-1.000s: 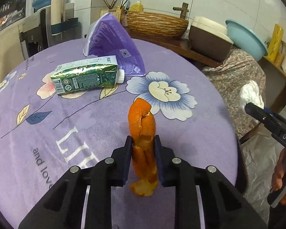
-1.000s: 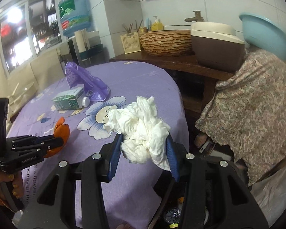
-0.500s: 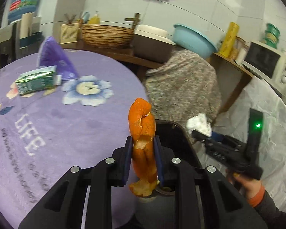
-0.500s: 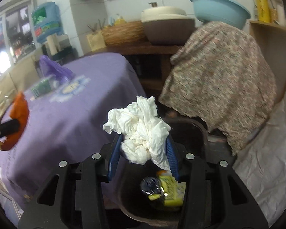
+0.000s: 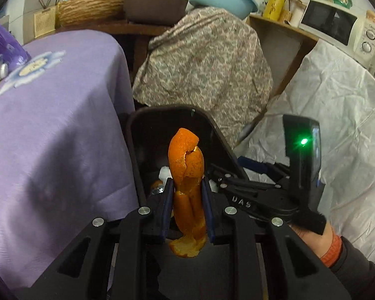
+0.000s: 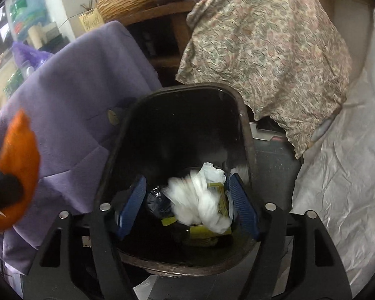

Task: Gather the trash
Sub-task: 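Carry the orange peel and tissue over the bin and open both tools, then move both open tools back over the table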

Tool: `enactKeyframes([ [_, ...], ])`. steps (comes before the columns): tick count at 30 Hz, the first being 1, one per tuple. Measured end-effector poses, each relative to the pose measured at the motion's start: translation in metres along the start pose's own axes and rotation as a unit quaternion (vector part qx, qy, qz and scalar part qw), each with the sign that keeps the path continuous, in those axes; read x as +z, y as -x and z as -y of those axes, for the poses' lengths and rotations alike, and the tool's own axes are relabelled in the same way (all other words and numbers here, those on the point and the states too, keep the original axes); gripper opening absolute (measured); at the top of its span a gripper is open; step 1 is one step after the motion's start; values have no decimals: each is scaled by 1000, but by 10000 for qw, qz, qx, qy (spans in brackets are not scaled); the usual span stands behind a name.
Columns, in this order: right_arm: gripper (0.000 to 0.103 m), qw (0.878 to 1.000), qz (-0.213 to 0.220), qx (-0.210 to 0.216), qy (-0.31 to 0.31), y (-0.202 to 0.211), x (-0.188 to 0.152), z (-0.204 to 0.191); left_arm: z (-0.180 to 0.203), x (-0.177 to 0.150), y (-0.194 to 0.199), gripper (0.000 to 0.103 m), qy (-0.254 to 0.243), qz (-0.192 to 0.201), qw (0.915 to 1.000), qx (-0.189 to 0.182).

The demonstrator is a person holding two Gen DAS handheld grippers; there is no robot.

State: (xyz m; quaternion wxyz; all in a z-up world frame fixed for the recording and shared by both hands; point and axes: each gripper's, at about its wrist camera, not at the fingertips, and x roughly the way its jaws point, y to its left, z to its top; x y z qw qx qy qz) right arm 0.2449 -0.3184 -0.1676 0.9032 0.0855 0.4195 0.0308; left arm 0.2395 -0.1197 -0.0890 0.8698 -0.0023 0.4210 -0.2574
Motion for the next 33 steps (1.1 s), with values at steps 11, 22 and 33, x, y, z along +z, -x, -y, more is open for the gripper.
enactKeyframes([
  [11,70,9981,345,-329,-381,31,2,22,3,-13,-67,23,-104,-682,9976,-53],
  [22,70,9955,539,-562,-538,53,7,39,16,-12,-93,60,-518,-685,9961,-213],
  [33,70,9963,657,-396,-391,66,23,22,9,-15,-23,86,-536,-125,9976,-416],
])
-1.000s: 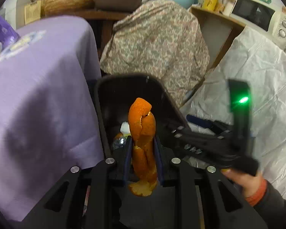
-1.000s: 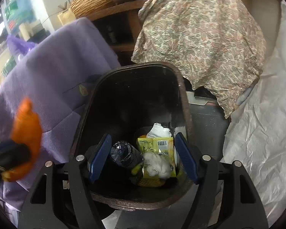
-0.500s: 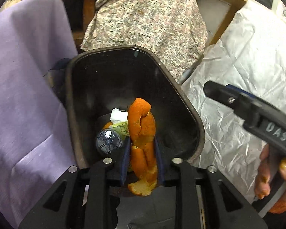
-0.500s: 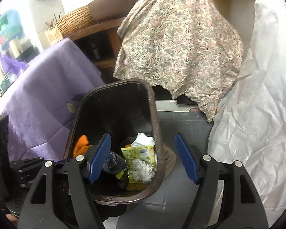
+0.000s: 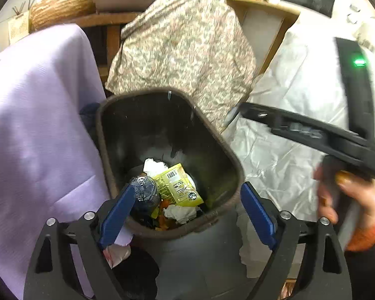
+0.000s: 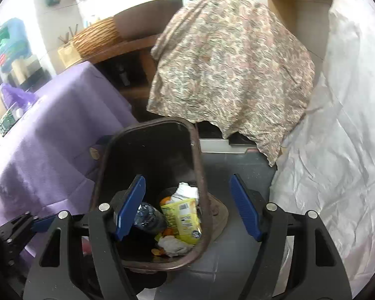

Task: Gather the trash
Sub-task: 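Move both open tools back over the table, then grasp the green milk carton with the left tool while the right tool grasps the purple bag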

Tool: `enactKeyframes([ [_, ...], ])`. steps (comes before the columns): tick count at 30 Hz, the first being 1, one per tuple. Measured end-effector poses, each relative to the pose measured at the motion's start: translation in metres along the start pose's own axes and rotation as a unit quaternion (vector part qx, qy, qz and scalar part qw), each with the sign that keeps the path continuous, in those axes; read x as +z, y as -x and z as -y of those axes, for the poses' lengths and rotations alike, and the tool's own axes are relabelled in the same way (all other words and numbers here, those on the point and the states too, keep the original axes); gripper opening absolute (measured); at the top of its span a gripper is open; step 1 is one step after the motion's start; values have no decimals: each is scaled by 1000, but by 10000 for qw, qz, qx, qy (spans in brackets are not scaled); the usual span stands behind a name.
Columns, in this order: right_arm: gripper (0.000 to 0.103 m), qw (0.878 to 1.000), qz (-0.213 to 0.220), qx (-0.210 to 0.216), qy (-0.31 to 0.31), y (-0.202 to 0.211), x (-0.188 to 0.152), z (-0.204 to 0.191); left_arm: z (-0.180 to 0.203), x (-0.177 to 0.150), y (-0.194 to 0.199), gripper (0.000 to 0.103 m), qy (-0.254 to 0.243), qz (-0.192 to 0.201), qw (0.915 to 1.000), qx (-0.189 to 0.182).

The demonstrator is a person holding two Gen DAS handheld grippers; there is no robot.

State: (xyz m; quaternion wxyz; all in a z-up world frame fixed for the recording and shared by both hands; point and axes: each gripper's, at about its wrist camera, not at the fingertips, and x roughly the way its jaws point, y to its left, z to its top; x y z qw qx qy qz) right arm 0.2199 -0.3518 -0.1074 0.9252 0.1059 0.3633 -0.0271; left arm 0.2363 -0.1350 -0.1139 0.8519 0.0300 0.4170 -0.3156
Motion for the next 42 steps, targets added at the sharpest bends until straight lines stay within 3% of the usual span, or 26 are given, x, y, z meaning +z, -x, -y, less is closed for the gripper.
enactKeyframes([
  [6,70,9975,105,549,434,10,17,-52,-10,2,62,93,53,487,9988,54],
  [12,70,9878,179,1200,974,23,35,-119,-30,2,126,96,124,1012,9937,455],
  [18,70,9721,131,1845,1446,28,54,-187,-75,3,177,98,144,1229,9859,1130],
  [22,71,9574,123,2178,1892,28,66,-236,-125,2,207,98,314,1287,9775,1643],
  [27,71,9386,182,2417,2456,15,89,-301,-190,1,245,98,742,1349,9684,1962],
  [33,71,9350,250,2307,2682,-23,135,-364,-244,0,271,98,1049,1459,9607,2117],
  [37,71,9320,242,2118,2931,-51,157,-397,-276,9,276,98,882,1438,9612,2182],
  [42,70,9263,258,2070,3139,-79,175,-428,-313,36,266,98,626,1324,9691,1984],
])
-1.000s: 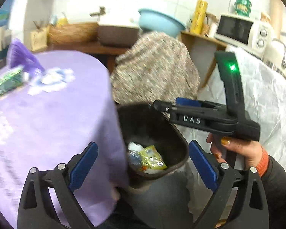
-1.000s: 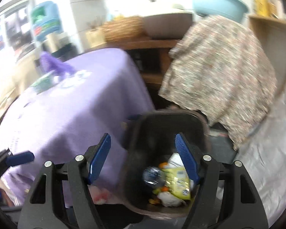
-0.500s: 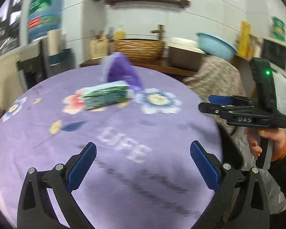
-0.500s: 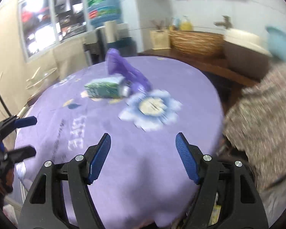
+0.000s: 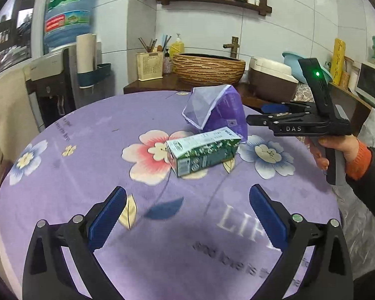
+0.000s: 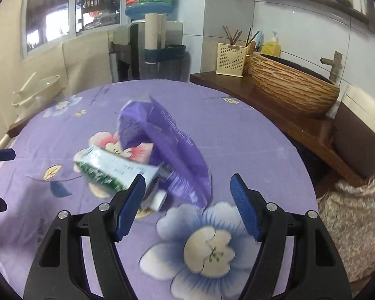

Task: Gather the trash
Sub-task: 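Grasp the green milk carton with the left tool while the right tool grasps the purple bag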

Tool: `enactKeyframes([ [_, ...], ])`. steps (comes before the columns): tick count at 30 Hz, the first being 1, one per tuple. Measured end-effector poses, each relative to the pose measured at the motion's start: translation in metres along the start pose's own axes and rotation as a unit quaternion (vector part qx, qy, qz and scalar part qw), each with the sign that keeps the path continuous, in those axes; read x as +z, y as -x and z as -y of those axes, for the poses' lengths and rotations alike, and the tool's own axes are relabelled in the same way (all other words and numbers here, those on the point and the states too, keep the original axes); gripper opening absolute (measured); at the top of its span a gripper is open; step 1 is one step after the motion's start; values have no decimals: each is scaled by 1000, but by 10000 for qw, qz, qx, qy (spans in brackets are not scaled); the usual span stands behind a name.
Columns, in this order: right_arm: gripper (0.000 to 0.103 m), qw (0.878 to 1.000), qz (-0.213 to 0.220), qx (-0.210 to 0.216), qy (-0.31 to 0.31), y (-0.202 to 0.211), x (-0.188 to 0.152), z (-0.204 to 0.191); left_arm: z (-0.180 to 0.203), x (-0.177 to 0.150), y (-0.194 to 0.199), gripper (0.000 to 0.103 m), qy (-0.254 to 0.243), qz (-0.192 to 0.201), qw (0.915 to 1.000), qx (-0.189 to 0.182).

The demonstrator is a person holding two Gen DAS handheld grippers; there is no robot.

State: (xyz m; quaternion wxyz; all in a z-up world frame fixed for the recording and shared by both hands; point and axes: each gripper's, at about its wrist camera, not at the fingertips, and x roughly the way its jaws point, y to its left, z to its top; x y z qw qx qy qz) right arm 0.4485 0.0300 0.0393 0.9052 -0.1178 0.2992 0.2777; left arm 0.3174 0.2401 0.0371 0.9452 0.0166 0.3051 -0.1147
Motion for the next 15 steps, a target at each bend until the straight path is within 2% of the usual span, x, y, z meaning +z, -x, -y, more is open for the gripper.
enactKeyframes([
  [3,67,9997,-141,94,149,-22,10,-2,-2,13,-22,98,-351,-96,9991,-197],
  [4,54,9996,-188,100,200,-27,12,-4,-3,17,-30,98,-481,-104,9985,-255],
  [5,33,9993,-269,112,243,-34,13,-6,-2,20,-35,98,-548,-128,9979,-307],
  [7,13,9988,-400,145,228,-45,13,-4,0,25,-47,98,-675,-219,9963,-480],
  [10,4,9993,-295,108,190,-42,11,0,6,32,-62,98,-974,-335,9925,-662],
  [15,2,9998,-137,3,-153,-28,7,22,14,44,-83,98,-1625,-464,9815,-901],
])
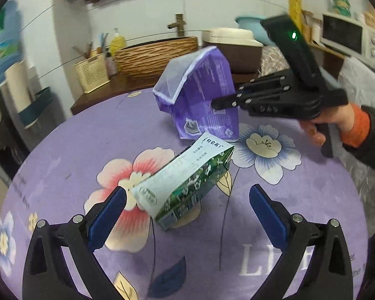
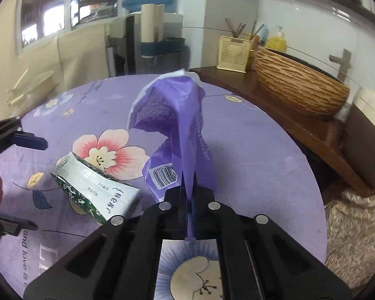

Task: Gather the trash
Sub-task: 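Grasp the green milk carton with the left tool while the right tool grasps the purple bag, then carry the milk carton and purple bag over the bin and open both tools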

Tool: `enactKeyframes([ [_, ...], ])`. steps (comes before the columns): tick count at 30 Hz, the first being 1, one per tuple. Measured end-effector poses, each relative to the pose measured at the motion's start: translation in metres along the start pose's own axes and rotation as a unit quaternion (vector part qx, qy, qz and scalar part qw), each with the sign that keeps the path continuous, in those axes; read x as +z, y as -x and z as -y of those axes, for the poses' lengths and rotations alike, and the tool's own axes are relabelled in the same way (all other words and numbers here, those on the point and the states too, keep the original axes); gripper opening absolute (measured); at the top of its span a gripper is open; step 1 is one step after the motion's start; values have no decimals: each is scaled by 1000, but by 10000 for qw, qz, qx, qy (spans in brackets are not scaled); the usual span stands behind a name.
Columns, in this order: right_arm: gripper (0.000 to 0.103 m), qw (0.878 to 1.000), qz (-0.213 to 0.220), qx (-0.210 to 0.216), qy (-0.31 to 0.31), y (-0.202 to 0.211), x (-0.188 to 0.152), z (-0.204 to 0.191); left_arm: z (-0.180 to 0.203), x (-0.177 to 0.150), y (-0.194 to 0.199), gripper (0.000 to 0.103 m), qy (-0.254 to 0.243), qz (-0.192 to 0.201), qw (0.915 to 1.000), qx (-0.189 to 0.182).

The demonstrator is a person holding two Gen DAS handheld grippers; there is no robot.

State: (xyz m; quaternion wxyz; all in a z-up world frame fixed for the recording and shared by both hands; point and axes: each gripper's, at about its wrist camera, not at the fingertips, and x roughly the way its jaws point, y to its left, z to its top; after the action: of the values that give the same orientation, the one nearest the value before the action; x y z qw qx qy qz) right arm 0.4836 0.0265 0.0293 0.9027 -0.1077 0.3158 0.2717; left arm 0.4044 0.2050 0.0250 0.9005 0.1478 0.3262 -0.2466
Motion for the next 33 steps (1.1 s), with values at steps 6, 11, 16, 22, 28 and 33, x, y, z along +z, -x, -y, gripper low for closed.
enactKeyframes([
  [6,2,9997,72,101,-193,22,-8,17,1,16,-32,98,-1006,-651,9923,-315],
  [11,2,9998,71,46,-163,32,-18,22,1,16,-58,89,-1341,-1204,9828,-392],
  [16,2,9995,25,-29,-317,35,-27,28,0,16,-59,68,-1255,-1133,9854,-219],
  [22,2,9993,96,37,-365,47,-38,23,12,9,-43,57,-1183,-1074,9869,-217],
  [28,2,9986,294,92,-421,81,-51,17,32,-1,-24,52,-959,-983,9904,-184],
  [33,2,9974,455,122,-552,119,-67,17,49,-8,-13,51,-474,-835,9954,44],
])
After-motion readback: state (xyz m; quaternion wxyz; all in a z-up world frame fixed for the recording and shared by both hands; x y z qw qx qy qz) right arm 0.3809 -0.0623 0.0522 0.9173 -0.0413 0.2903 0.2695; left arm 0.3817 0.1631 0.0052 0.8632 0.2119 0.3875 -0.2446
